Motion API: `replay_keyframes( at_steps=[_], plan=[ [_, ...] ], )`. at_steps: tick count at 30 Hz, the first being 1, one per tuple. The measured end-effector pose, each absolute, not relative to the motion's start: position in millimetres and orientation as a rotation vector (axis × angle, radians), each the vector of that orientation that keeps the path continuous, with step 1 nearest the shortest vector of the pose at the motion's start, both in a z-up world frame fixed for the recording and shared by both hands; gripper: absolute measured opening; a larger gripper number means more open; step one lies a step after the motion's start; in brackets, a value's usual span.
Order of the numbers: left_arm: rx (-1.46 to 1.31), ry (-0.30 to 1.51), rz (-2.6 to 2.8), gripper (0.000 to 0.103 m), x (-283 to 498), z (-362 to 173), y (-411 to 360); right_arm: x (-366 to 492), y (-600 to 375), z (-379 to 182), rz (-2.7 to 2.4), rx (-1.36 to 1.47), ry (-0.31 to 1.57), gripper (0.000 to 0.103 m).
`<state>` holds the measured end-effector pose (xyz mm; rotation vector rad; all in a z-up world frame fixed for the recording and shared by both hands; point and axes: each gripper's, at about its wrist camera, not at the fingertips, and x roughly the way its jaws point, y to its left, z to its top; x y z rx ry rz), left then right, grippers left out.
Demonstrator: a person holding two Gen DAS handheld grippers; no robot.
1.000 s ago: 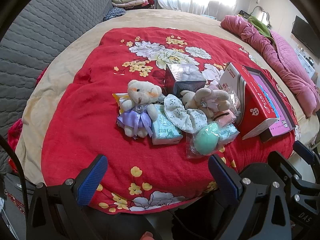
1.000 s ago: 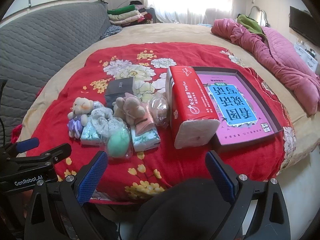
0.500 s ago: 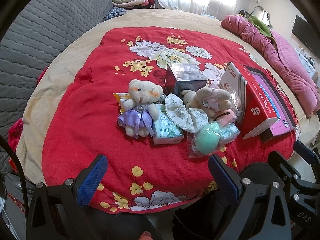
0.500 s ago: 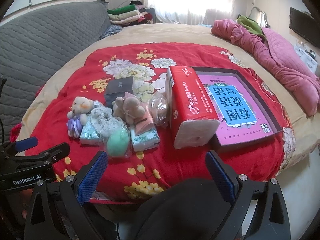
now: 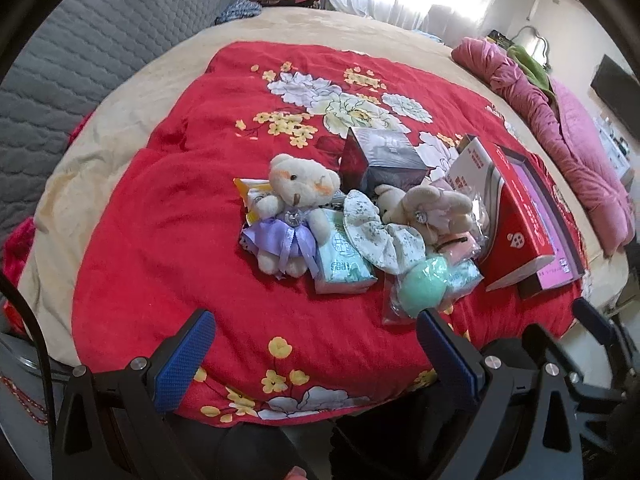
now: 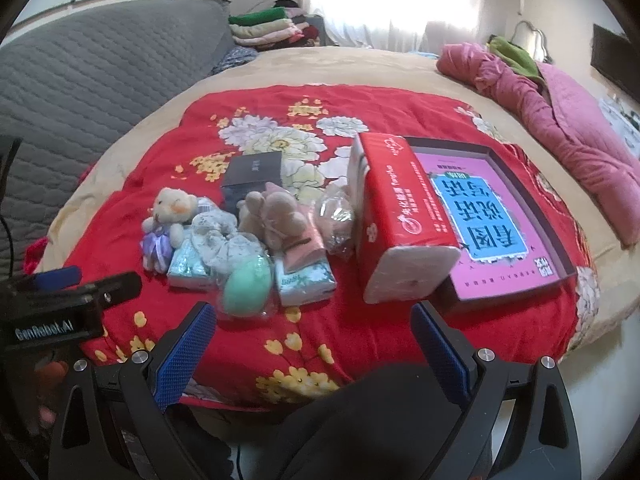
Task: Organize soft objects
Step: 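Move both tools down toward the two teddy bears in the pile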
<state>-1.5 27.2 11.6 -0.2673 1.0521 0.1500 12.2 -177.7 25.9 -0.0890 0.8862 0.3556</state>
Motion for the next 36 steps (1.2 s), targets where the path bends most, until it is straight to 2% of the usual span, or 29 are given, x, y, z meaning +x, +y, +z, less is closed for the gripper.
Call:
replay_keyframes(
  at_steps=[16, 22, 29, 36],
  plan=[
    [-0.329, 1.133, 0.220, 0.101, 37.8, -9.1, 86.4, 67.1, -151.1, 21.4, 0.385, -0.212, 0.958, 0.098],
    [-0.352, 1.172, 0.189, 0.101, 52.9, -24.3, 93.1, 91.4, -120.6, 8.6, 0.461, -0.382, 0.992, 0.098],
    [-0.372, 1.189, 0.174, 0.101, 67.9, -36.4, 98.1, 118.9, -108.3, 4.6, 0.509, -0.395, 1.016, 0.098],
    [-0.457, 1.240, 0.141, 0.084, 79.0, -59.3, 105.3, 140.2, -100.7, 7.3, 0.539, -0.414, 1.026, 0.098]
  ],
)
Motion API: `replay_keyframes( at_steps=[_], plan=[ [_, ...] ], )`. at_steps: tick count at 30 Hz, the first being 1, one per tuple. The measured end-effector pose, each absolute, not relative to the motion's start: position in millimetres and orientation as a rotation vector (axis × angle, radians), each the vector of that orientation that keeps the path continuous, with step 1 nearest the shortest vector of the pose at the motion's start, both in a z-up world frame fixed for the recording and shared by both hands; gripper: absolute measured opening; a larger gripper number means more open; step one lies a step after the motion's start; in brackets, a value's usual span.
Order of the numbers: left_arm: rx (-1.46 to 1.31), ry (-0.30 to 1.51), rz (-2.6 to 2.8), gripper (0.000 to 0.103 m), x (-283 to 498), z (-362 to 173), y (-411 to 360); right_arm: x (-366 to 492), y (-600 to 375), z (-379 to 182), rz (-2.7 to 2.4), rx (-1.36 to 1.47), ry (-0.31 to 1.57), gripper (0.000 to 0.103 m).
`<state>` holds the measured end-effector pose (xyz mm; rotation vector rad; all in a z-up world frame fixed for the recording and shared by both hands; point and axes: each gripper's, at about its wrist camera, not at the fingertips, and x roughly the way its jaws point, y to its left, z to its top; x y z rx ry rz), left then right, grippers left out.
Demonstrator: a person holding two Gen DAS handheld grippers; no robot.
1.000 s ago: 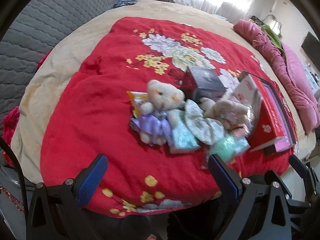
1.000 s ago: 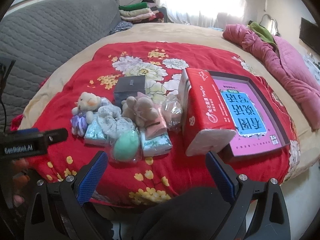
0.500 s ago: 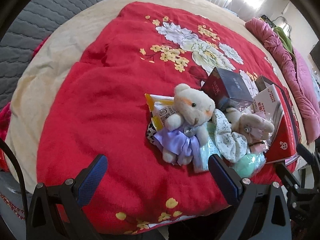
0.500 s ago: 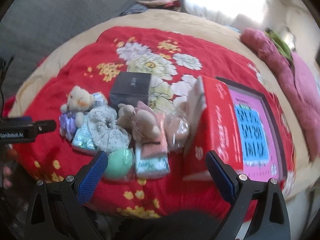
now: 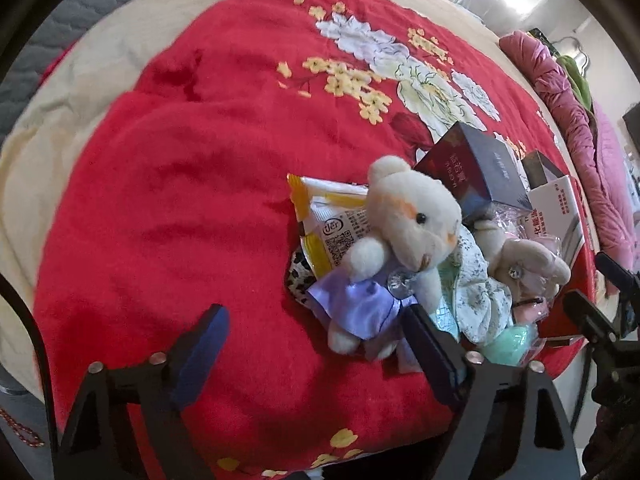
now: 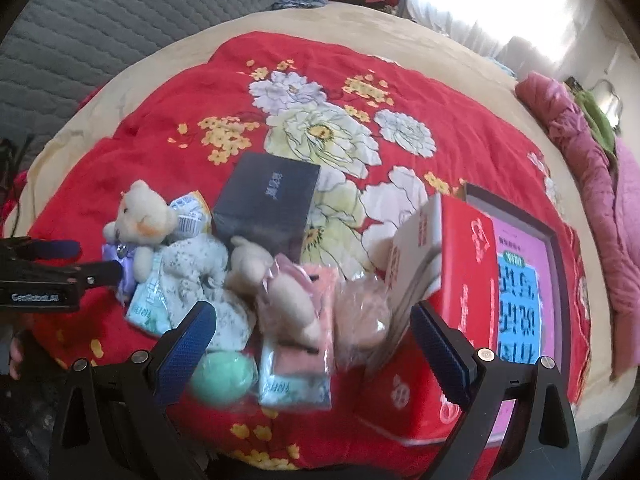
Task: Organize soft objects
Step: 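Move both tools down toward the two teddy bears in the pile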
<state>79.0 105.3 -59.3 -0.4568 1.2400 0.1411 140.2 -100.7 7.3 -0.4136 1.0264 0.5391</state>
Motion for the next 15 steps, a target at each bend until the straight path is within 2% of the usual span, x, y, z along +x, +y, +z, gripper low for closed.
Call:
replay_keyframes(
  at_steps=[7, 9, 12, 13, 14, 15],
  plan=[
    [-0.540, 1.235, 0.098, 0.079, 83.7, -69.9, 109.3, 147.3, -86.8, -7.6, 0.610, -0.487, 1.052, 0.097],
    [-0.554, 1.231, 0.085, 0.075, 83.1, -71.2, 108.8, 149.5, -81.3, -12.9, 0.621, -0.526, 1.049, 0.094],
    [-0.578, 1.228, 0.064, 0.068, 83.3, -72.2, 108.0, 154.8, -72.5, -25.0, 0.625, -0.598, 1.064, 0.079],
    [-0.585, 1.226, 0.061, 0.065, 83.4, -72.6, 108.2, 156.3, -70.4, -29.4, 0.621, -0.623, 1.075, 0.058],
    [-0.602, 1.220, 0.061, 0.064, 83.2, -73.2, 108.0, 157.8, -68.0, -33.2, 0.631, -0.635, 1.092, 0.044],
    [-0.621, 1.221, 0.054, 0.061, 83.5, -74.5, 106.2, 157.3, -67.6, -33.9, 0.650, -0.625, 1.097, 0.042]
  ],
)
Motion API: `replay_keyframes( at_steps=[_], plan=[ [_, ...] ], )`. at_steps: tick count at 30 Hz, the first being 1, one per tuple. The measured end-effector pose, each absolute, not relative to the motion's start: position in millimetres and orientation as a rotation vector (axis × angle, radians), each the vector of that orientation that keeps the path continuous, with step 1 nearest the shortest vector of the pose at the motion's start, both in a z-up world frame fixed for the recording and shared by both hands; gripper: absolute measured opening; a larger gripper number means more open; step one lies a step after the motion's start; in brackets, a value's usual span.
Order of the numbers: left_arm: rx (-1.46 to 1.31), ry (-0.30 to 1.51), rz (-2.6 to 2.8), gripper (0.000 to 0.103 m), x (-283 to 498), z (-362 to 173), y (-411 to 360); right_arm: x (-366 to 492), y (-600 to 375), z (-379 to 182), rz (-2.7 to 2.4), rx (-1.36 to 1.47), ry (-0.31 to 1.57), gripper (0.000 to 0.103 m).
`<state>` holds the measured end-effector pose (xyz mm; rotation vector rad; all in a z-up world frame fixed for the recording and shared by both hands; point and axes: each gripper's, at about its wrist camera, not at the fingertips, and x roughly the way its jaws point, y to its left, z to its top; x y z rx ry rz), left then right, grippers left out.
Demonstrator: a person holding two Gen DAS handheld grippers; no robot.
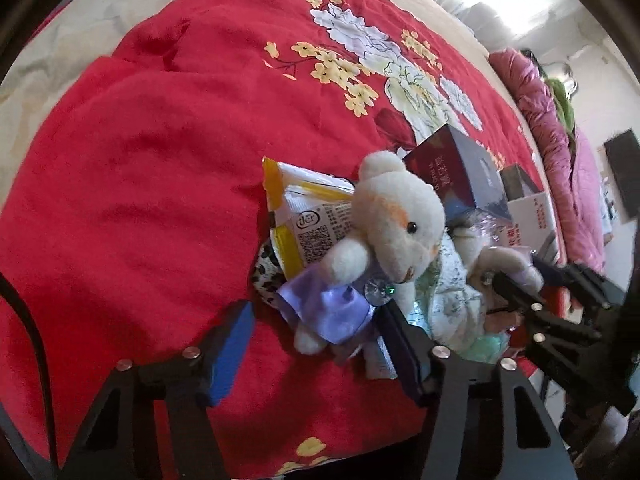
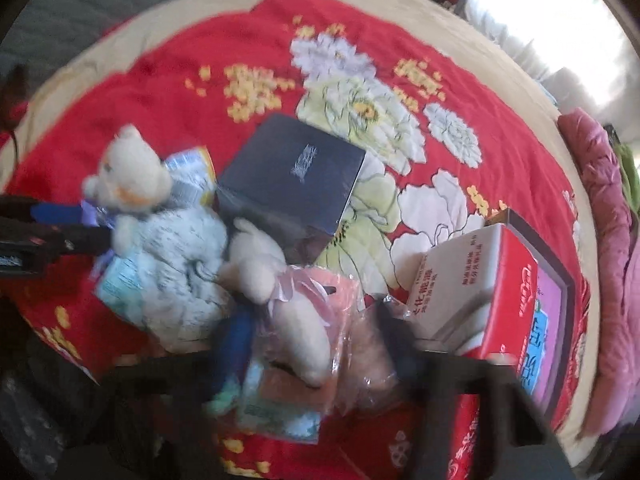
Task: Organize soft objects
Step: 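Move both tools down toward the two teddy bears in the pile, then grasp the white bear in purple dress with left tool while right tool grasps beige bear with pink bow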
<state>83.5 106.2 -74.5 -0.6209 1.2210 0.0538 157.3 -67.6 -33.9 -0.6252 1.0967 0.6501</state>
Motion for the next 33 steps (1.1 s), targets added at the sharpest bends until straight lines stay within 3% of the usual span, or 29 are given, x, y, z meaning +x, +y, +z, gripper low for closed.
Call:
replay_keyframes(
  at_steps=[4, 7, 17, 19, 33],
  plan=[
    [-0.640, 1.231, 0.023, 0.043, 83.8, -75.9, 103.7, 153.2, -66.9, -33.4, 0.660, -0.617, 1.085, 0.030],
    [-0.647, 1.235, -0.009, 0.038, 86.7, -76.9, 100.1, 149.8, -74.3, -26.1, 0.675, -0.556, 1.080, 0.022],
    [-0.644, 1.174, -0.053, 0.030, 78.1, -60.9, 100.8, 141.6, -107.2, 5.1, 0.665, -0.316, 1.041, 0.020],
    [-0.635, 1.156, -0.060, 0.014, 74.6, -54.1, 100.5, 140.3, -112.2, 9.5, 0.666, -0.277, 1.043, 0.020],
    [-0.661, 1.132, -0.112, 0.015, 68.0, -59.2, 107.8, 132.1, -117.2, 11.0, 0.667, -0.211, 1.051, 0.020]
  ],
)
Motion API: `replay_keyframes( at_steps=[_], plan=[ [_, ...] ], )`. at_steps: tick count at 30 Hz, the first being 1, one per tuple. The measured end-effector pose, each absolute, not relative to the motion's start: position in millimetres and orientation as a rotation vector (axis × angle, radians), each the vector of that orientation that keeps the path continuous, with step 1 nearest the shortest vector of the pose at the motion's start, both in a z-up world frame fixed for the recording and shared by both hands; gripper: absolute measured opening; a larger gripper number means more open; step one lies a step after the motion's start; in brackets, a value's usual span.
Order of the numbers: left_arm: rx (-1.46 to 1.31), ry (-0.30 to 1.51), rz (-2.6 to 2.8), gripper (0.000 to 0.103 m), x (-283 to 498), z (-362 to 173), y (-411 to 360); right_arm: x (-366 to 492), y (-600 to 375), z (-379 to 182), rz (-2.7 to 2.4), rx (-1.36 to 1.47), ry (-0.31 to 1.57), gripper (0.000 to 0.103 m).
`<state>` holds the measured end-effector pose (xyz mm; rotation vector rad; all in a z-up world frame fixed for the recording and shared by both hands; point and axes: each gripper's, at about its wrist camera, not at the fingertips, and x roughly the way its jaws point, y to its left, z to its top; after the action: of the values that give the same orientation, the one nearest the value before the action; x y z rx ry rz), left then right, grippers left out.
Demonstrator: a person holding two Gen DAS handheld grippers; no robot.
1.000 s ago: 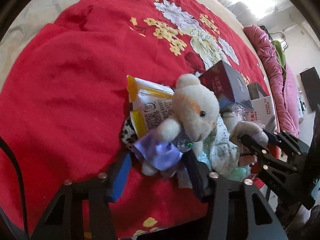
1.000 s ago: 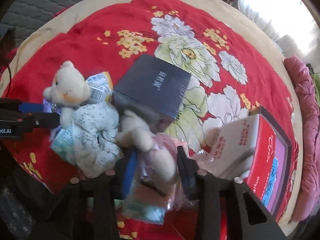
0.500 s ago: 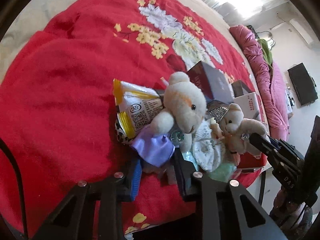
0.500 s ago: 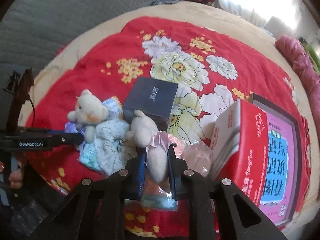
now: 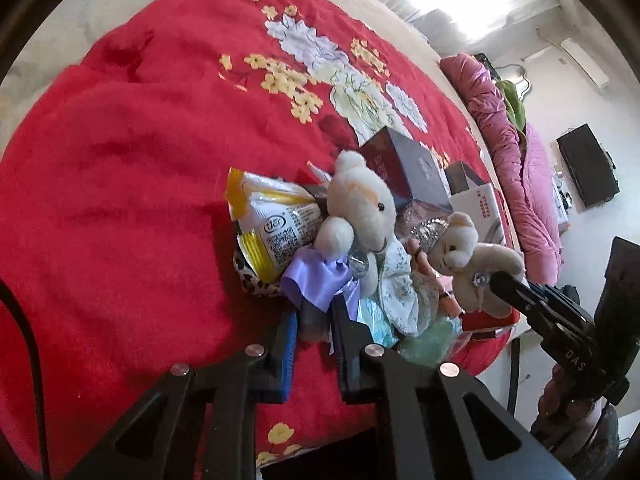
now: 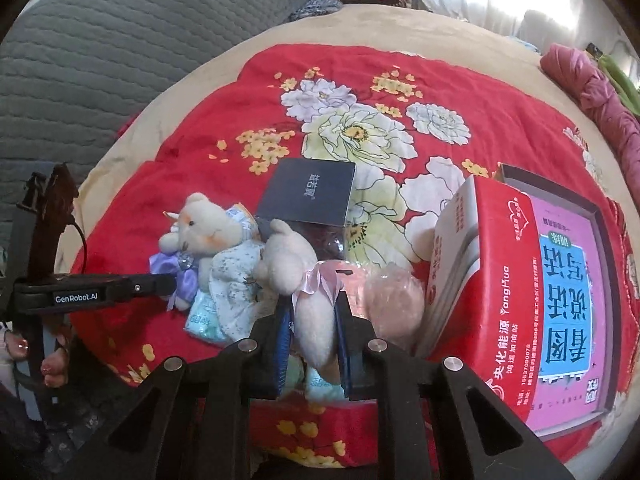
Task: Organize soft objects
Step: 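Grasp the white bear in purple dress with left tool while right tool grasps beige bear with pink bow, then carry both held bears over to the pink book in the tray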
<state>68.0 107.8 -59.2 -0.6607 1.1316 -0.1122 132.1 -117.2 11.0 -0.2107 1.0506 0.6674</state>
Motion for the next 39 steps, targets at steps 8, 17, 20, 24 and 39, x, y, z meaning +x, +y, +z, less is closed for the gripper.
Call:
replay_keyframes(
  at_steps=[8, 17, 20, 24, 39],
  plan=[
    [-0.564, 1.108, -0.061, 0.032, 64.5, -43.8, 112.0, 135.8, -121.6, 12.3, 0.667, -0.176, 1.055, 0.020],
    [-0.412, 1.074, -0.084, 0.040, 87.9, -29.3, 100.0, 140.4, -128.7, 12.7, 0.662, -0.116, 1.064, 0.020],
    [-0.378, 1.053, -0.108, 0.040, 91.7, -27.2, 96.2, 141.1, -132.0, 14.5, 0.656, -0.112, 1.062, 0.020],
    [-0.361, 1.068, -0.154, 0.040, 103.0, -29.9, 93.1, 144.0, -135.8, 16.8, 0.648, -0.094, 1.060, 0.020],
    [-0.391, 1.063, -0.218, 0.013, 117.4, -33.6, 93.6, 143.9, -141.5, 26.2, 0.629, -0.088, 1.036, 0.020]
  ],
)
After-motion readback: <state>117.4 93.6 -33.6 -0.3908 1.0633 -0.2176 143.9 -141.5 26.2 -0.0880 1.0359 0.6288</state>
